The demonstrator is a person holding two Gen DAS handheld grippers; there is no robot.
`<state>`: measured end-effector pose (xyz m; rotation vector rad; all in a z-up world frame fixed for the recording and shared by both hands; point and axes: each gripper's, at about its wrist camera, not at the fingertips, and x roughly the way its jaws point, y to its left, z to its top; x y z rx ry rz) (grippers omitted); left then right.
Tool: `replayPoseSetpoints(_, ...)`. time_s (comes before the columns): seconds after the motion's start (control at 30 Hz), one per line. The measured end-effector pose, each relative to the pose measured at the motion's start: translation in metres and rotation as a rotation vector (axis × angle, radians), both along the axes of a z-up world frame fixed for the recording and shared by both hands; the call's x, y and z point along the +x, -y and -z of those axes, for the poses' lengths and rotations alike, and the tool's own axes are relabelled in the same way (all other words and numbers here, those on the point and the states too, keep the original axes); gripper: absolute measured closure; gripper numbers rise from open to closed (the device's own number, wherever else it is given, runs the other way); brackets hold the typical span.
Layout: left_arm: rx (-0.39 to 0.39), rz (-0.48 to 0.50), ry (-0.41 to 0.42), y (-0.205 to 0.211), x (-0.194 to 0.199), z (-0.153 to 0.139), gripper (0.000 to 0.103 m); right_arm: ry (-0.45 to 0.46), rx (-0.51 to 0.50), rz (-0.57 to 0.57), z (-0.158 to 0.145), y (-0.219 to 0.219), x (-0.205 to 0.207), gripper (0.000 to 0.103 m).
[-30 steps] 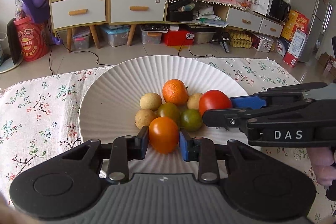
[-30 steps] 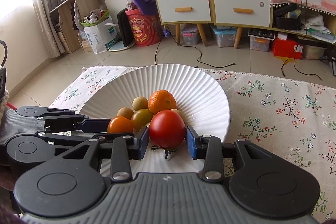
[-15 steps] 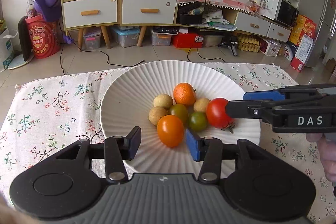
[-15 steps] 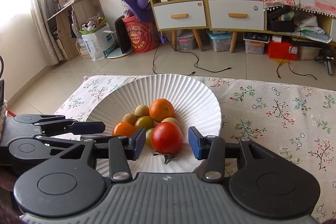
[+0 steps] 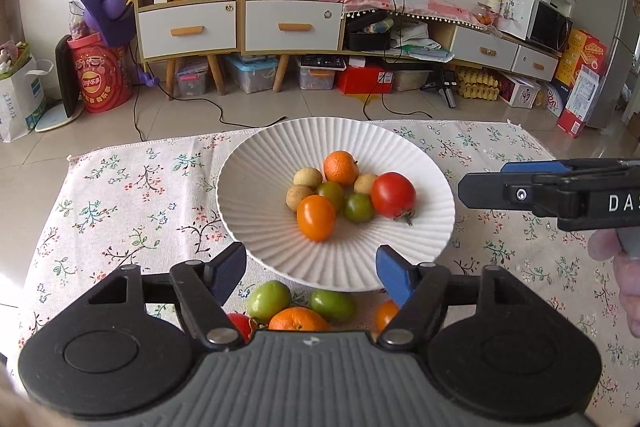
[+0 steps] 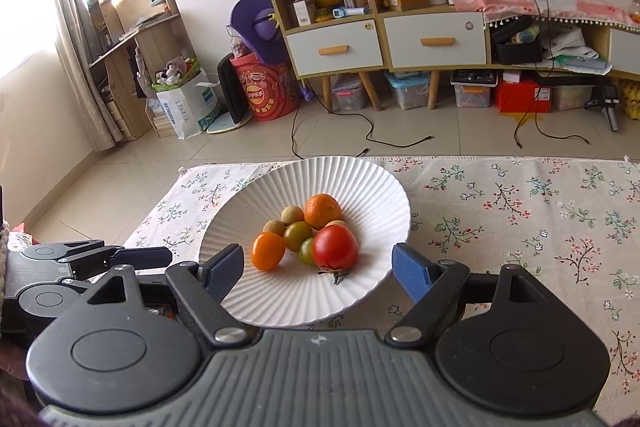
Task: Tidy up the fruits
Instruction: 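Lift both tools away from the plate back to the fruit pile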
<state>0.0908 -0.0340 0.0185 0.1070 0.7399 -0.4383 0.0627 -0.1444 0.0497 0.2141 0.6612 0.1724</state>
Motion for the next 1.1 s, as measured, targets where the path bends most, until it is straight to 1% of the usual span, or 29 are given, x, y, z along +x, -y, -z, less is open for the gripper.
replayPoseSetpoints(0.1,-0.013,-0.011,-0.006,-0.007,-0.009,0.0,0.025,-0.007,-0.009,0.008,0.001,-0.002,-0.005,0.021)
replayPoseSetpoints(0.23,-0.021,-0.03,-0.02,-0.018,-0.017,0.002,0.02,-0.008,-0.014,0.008,0.003,-0.003,-0.013,0.017)
replayPoseSetpoints(0.37,-0.027,-0.043,-0.006,-0.028,-0.025,0.002,0.009,-0.001,-0.014,0.0,0.007,-0.007,-0.022,0.01)
replayPoseSetpoints(0.4,-0.03,-0.045,0.001,-0.03,-0.029,0.001,0.009,-0.002,-0.014,-0.004,0.01,-0.008,-0.025,0.009)
replayPoseSetpoints(0.53,-0.027,-0.042,0.006,-0.036,-0.033,0.004,0.007,-0.018,-0.046,-0.038,0.016,-0.016,-0.032,0.009)
replayPoseSetpoints(0.77,0.014,-0.065,0.019,-0.04,-0.034,0.015,0.007,-0.01,-0.085,-0.085,0.024,-0.028,-0.039,0.008)
replayPoseSetpoints(1.1,0.021,-0.068,0.002,-0.058,-0.032,0.036,0.007,-0.047,-0.126,-0.129,0.043,-0.036,-0.046,0.008)
